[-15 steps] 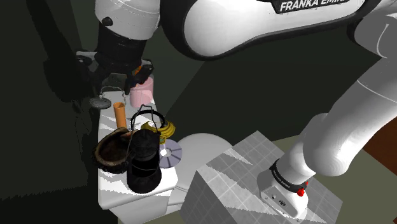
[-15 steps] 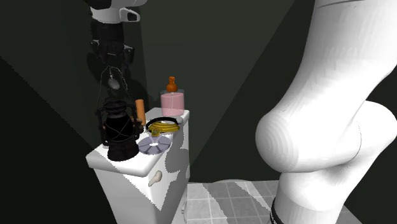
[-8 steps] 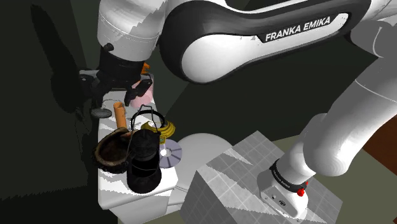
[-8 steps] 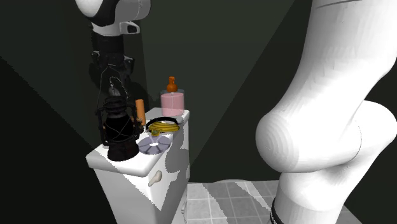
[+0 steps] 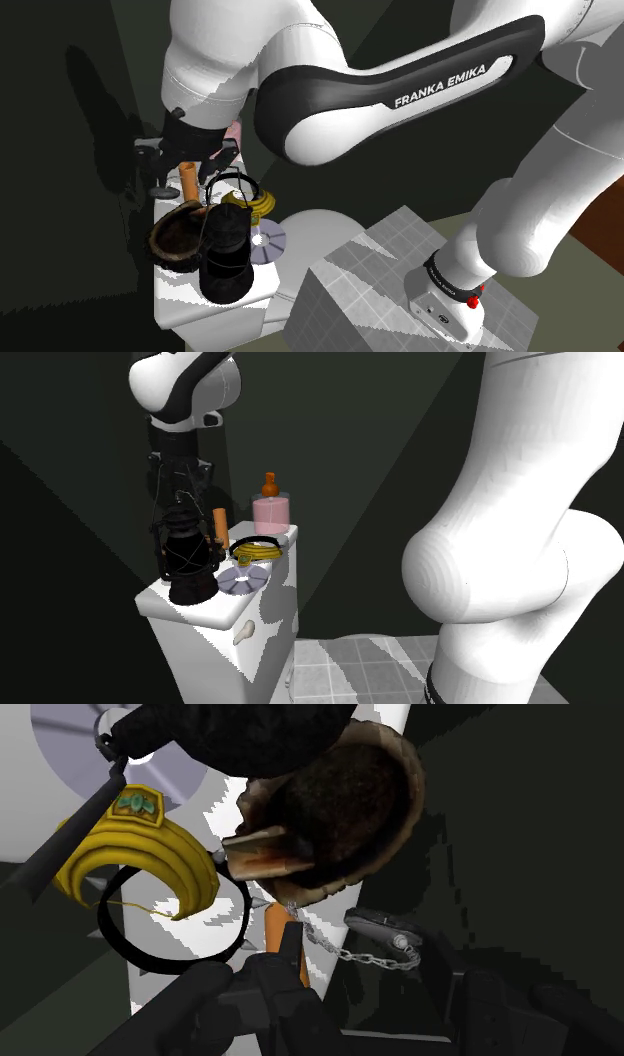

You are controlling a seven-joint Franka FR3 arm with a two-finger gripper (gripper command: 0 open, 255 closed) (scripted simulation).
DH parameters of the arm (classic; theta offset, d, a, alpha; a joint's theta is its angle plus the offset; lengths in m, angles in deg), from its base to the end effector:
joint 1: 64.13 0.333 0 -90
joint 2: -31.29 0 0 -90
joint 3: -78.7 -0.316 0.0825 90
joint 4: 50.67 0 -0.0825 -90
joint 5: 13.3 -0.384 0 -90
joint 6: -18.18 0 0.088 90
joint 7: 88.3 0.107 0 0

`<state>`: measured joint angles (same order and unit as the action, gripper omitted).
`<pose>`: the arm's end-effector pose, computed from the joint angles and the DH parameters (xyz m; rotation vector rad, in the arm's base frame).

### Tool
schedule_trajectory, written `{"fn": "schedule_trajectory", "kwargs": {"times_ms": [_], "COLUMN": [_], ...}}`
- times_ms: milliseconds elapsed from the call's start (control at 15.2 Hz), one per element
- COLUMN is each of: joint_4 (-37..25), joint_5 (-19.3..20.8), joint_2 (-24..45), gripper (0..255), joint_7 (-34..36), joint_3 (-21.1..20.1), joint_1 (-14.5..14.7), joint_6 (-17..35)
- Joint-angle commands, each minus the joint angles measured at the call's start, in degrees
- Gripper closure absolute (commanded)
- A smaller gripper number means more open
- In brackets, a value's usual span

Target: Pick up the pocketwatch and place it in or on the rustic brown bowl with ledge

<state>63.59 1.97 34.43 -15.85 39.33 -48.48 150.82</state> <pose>0.3467 0.4778 0.4681 -2.9339 0.2299 -0.4302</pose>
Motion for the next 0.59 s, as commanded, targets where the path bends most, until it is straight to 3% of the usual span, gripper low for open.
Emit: {"fn": "schedule_trajectory", "kwargs": {"times_ms": [0,528], "joint_4": [0.9,2.5], "joint_5": [1.0,2.9], "joint_2": [0.8,2.1], "gripper": [255,255], "joint_7": [0.9,2.5], "joint_3": [0.0,0.3], "joint_1": [0.1,0.3], "joint_6": [1.4,3.8]}}
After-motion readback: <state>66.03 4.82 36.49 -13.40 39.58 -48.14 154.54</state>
